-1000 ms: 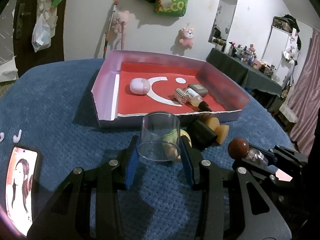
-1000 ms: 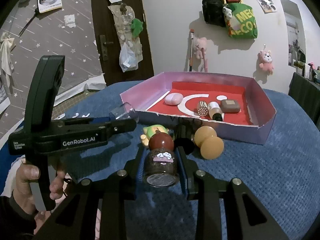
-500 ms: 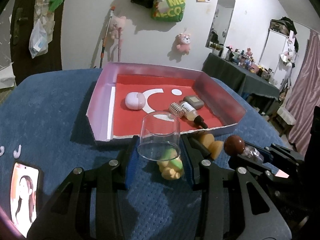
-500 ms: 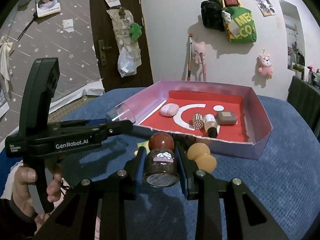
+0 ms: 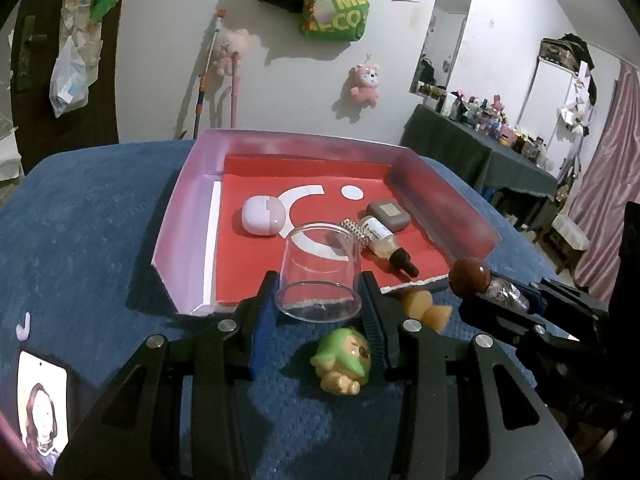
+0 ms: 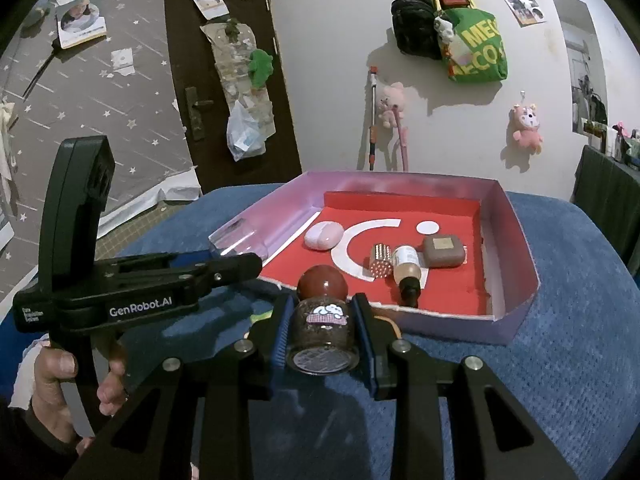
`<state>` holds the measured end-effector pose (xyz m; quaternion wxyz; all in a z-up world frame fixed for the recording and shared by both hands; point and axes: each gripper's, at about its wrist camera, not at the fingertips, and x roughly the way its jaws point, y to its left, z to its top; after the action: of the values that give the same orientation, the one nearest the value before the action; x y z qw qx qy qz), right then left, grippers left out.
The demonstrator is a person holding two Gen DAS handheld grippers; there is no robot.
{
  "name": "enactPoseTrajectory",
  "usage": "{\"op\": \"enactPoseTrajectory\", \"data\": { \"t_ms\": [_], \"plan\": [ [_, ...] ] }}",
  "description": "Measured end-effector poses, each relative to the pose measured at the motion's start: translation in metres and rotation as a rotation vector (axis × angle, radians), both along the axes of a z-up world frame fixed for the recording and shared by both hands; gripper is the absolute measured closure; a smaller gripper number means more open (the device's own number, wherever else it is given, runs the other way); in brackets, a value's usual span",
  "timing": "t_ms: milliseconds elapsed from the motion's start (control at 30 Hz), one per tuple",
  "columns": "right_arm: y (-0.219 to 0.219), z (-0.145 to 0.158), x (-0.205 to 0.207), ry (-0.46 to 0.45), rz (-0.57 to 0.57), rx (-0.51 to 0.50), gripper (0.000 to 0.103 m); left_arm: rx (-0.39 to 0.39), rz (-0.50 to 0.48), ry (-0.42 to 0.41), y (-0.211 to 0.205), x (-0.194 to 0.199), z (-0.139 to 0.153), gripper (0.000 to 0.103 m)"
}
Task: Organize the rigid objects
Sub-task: 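Carry the clear cup and brown jar over the red base of the box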
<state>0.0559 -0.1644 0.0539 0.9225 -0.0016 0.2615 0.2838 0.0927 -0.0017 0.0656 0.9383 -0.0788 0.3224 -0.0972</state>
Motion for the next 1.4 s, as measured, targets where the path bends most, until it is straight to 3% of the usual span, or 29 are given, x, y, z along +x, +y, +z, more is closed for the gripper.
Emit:
{"op": "enactPoseTrajectory", "data": {
  "t_ms": [233, 733, 1000, 1400],
  "plan": [
    [-0.003, 0.004, 0.018, 0.023, 0.004, 0.002, 0.070, -0.001, -0.014, 0.023, -0.002, 0.018, -0.001, 0.065],
    [0.003, -0.002, 0.072, 0.168, 0.055, 0.002, 0.070, 0.001, -0.024, 0.135, -0.002, 0.057, -0.017, 0.065],
    [0.017, -0.020, 0.099, 0.307, 0.107, 0.001, 0.070, 0.005, -0.016, 0.196, 0.002, 0.071, -0.031, 0.065],
    [0.024, -0.026, 0.125, 0.357, 0.075, -0.060, 0.070, 0.012, -0.014, 0.245, 0.005, 0.089, -0.045, 0.065]
  ]
}}
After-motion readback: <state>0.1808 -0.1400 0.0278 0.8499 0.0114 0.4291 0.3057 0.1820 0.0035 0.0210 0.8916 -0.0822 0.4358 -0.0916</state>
